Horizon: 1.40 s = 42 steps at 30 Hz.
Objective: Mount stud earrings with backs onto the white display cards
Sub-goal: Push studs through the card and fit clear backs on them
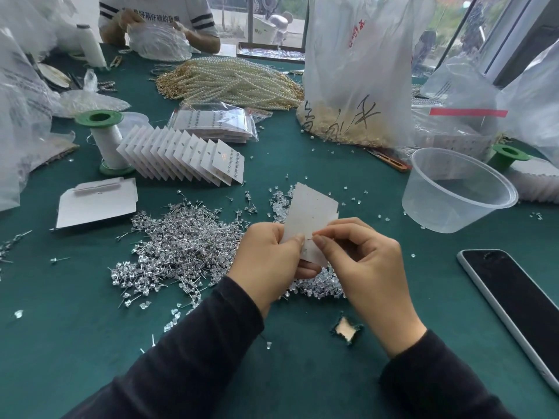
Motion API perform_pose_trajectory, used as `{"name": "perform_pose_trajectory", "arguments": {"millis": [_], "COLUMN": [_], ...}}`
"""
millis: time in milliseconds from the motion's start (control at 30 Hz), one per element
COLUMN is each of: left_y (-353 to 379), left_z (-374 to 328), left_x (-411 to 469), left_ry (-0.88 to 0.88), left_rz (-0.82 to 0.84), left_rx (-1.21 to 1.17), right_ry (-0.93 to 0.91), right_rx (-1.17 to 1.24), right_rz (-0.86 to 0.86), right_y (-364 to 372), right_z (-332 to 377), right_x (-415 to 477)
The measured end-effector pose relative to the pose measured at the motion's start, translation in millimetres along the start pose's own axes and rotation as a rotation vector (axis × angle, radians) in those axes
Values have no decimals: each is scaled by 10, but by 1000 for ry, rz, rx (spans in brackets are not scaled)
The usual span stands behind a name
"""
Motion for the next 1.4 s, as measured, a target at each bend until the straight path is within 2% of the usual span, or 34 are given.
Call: {"name": "perform_pose_trajectory", "arguments": {"millis": [167, 467, 800, 1067, 1233, 1400], "left_y": [-27, -105, -110, -85, -85, -76], "left_z": [-28, -128, -150, -107, -63, -66], "left_x": [1, -35, -37, -14, 38, 21], "left_ry": [23, 181, 229, 224, 155, 186], "left_rz": [-20, -141, -165, -123, -101, -109], "left_rx": [15, 231, 302, 273, 217, 260], "right_ry": [-7, -305, -305, -304, -308, -324], "right_rx": [13, -251, -275, -284, -353, -362], "right_rz": [-2, -89, -77, -69, -65, -69], "right_y": [4, 65, 85, 102, 83, 72], "right_z": [16, 273, 205, 198, 231, 259], "right_x": [0, -111, -105, -113, -102, -104]}}
Point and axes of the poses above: each hand's wrist, its own x-axis towards the middle knuckle, its own y-axis out of the palm, z = x × y, the point moved 8 cm from there along x, towards the middle knuckle, and after that the axes turned 6 degrees about x, right-handed, at the moved point
